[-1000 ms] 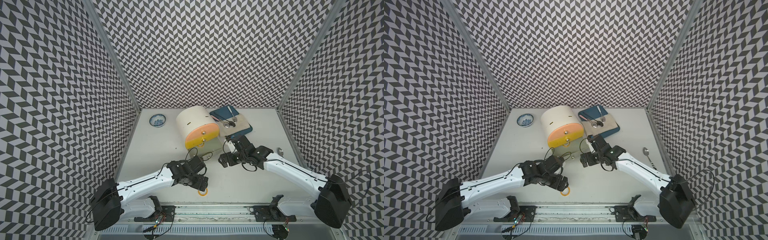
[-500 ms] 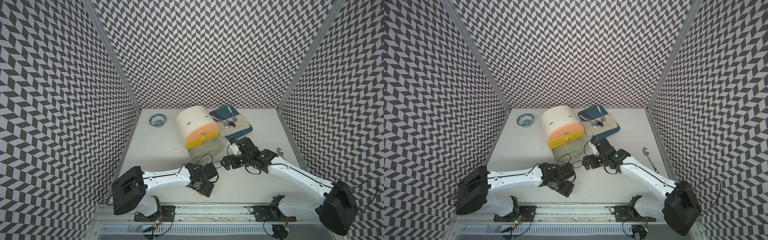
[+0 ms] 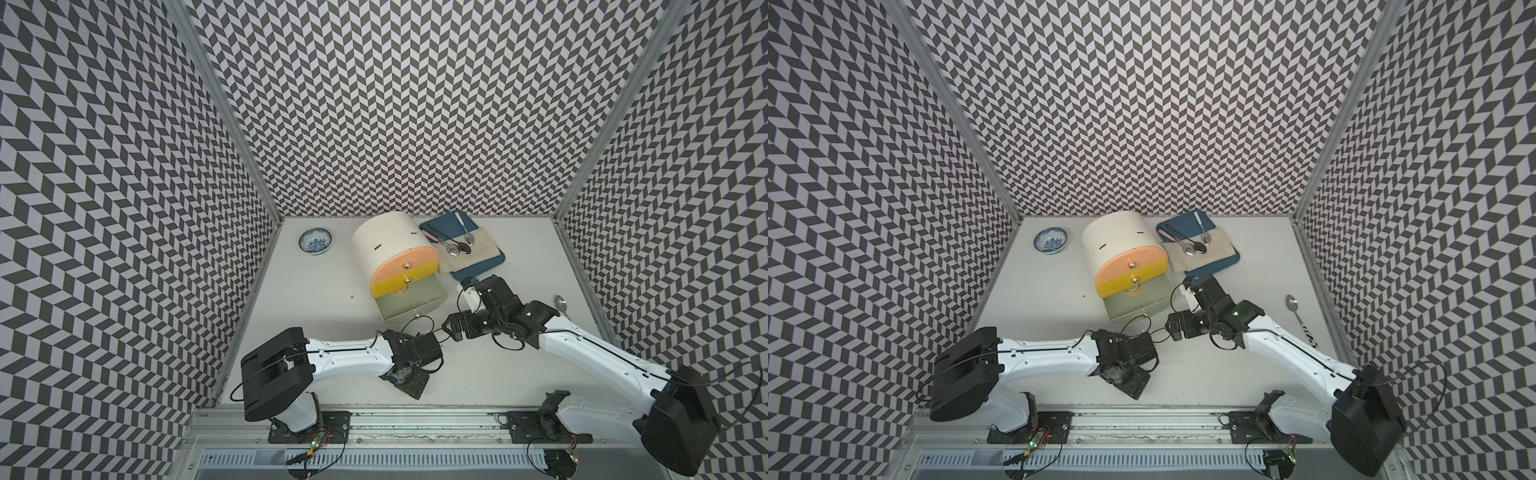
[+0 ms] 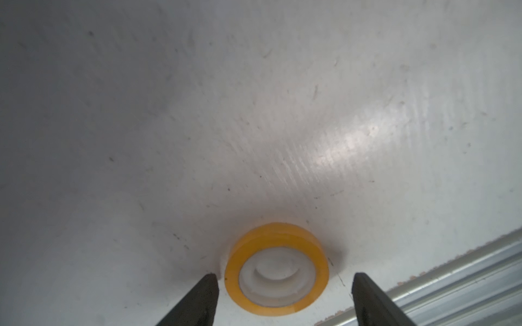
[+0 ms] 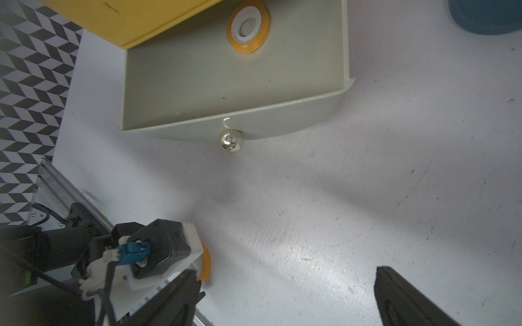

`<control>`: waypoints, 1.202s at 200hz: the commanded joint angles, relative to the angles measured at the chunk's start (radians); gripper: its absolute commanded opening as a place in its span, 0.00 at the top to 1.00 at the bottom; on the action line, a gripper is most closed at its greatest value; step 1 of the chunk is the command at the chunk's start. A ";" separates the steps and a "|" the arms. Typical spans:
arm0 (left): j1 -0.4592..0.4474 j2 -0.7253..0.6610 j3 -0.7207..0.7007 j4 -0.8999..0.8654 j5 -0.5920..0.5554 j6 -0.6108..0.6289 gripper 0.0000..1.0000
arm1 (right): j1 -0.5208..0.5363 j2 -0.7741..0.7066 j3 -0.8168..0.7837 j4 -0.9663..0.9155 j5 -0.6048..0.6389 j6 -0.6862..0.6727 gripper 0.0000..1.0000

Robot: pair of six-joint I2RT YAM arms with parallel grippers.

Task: Place the transparent tape into the drawer according to color
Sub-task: Pick up the tape at the center of the board.

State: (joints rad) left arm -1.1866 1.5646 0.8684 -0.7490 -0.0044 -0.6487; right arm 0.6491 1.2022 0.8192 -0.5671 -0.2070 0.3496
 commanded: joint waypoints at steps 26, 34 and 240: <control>-0.017 0.027 0.032 0.008 -0.011 0.000 0.23 | -0.011 -0.025 -0.014 0.050 -0.015 0.009 0.00; -0.021 0.029 0.033 0.010 -0.011 0.000 0.23 | -0.012 -0.027 -0.015 0.052 -0.017 0.009 0.00; -0.034 0.014 0.075 -0.054 -0.086 -0.022 0.60 | -0.031 -0.044 -0.050 0.080 -0.049 0.025 0.00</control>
State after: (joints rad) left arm -1.2179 1.6100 0.9028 -0.7624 -0.0429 -0.6540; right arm 0.6254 1.1835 0.7818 -0.5358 -0.2451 0.3676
